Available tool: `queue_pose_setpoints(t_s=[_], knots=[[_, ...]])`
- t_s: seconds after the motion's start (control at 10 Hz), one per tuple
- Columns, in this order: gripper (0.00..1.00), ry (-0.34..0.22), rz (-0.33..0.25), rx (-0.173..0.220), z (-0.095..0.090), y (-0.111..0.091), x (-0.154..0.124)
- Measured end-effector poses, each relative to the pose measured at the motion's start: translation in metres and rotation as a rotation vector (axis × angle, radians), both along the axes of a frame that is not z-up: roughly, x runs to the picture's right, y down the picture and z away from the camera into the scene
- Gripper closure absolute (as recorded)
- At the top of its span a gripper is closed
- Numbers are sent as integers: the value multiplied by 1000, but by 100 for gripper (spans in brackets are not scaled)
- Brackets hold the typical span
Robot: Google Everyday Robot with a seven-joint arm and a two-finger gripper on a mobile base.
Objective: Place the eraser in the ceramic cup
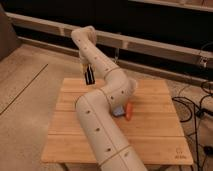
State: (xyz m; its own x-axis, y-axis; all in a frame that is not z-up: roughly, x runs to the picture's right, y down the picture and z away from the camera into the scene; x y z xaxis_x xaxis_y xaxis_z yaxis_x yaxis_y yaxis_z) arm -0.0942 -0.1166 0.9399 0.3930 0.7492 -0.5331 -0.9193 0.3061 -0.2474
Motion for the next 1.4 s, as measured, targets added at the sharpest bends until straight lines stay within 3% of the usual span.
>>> queue_pose_setpoints(t_s=[0.7,1.0,1.4], knots=[[100,20,23,5,2,-2,10],[100,173,92,109,-13,-43,80],[100,349,236,173,-33,-66,160]])
